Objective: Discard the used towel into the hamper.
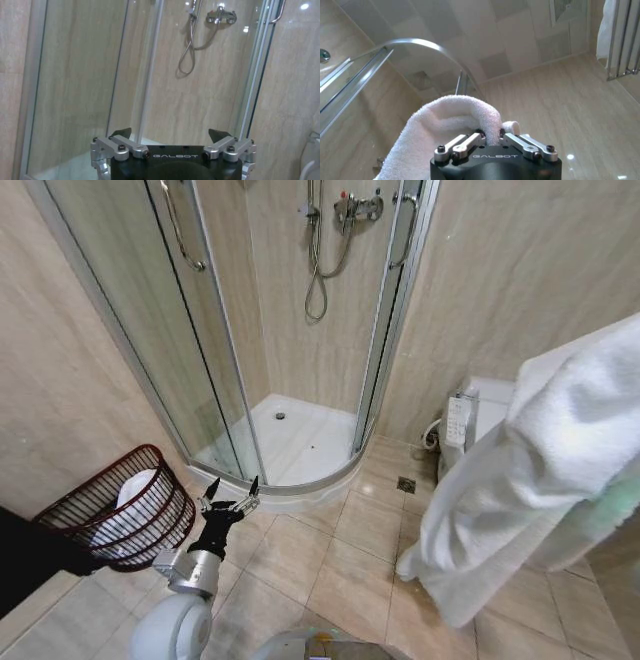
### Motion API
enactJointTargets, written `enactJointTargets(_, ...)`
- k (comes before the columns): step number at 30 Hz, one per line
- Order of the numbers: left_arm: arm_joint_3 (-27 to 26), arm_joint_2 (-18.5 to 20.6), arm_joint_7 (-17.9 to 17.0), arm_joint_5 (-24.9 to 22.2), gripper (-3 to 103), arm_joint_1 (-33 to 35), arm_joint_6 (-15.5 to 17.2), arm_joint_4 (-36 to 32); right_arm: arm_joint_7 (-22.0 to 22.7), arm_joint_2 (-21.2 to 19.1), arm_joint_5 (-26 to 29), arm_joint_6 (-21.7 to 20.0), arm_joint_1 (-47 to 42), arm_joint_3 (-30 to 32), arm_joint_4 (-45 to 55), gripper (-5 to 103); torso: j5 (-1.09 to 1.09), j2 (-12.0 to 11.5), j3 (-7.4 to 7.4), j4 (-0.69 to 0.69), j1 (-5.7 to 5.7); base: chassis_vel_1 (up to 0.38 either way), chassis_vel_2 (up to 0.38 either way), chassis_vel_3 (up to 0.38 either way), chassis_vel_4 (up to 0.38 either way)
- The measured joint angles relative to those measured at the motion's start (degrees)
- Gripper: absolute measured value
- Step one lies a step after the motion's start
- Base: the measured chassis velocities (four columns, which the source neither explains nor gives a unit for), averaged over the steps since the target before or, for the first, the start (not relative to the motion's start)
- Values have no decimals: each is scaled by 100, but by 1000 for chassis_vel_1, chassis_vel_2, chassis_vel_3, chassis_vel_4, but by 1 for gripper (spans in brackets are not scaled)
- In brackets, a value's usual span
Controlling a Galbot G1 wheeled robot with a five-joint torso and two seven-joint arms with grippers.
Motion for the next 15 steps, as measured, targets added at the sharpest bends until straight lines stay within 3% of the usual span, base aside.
enactJointTargets(15,0,0,0,0,100,0,0,0,-5,6,-150,-6,75,-235,-1,7,-1,358,245,0,112,0,0,0,0)
